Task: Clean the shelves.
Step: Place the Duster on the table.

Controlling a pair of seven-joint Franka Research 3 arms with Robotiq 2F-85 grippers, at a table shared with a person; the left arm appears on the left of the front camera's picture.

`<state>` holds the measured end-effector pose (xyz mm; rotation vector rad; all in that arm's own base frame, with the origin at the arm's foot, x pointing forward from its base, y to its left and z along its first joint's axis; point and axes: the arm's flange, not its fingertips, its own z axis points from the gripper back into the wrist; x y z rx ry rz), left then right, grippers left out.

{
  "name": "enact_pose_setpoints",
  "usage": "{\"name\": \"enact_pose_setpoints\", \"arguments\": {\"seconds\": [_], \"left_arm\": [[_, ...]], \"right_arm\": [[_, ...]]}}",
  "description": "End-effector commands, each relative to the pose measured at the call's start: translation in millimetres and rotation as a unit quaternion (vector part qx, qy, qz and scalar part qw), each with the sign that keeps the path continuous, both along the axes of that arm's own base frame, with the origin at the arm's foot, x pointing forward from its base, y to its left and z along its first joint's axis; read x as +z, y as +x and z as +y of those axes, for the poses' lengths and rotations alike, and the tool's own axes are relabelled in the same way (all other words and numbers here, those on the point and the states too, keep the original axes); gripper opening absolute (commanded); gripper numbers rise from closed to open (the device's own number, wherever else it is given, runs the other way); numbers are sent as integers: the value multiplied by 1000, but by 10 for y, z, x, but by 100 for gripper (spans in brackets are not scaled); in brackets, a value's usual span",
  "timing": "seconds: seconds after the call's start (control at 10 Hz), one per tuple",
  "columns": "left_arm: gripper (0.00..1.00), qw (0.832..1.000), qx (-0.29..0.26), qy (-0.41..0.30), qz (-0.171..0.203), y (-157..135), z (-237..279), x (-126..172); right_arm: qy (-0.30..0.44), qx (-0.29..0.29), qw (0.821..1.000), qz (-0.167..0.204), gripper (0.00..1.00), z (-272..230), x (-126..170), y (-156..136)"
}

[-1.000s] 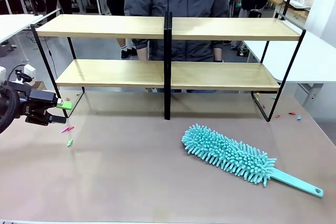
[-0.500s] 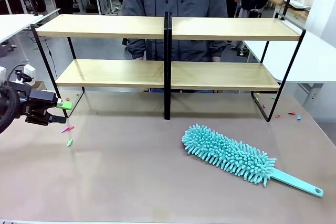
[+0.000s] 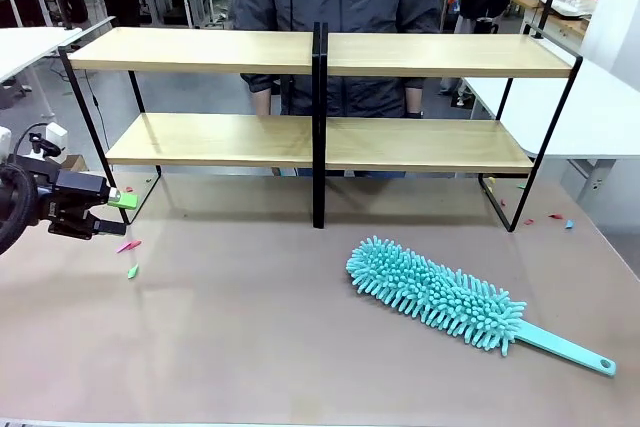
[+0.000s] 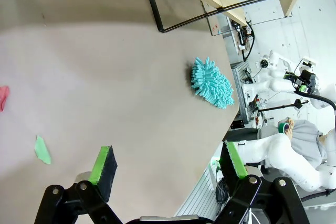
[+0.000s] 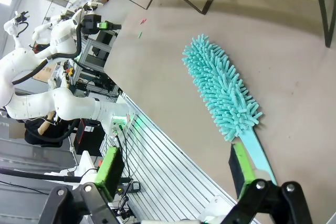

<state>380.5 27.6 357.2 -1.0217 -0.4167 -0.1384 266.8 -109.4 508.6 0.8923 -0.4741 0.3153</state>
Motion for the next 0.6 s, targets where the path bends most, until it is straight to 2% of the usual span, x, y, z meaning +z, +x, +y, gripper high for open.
{"name": "enact_pose_setpoints", "arguments": {"seconds": [0.0, 0.5], "left_arm": [[100, 1000, 3, -8, 2, 3, -15, 31], [100, 1000, 3, -8, 2, 3, -15, 31]], "right_arm": [[2, -1, 1000, -12, 100, 10, 26, 25], [2, -1, 1000, -12, 100, 10, 26, 25]]}}
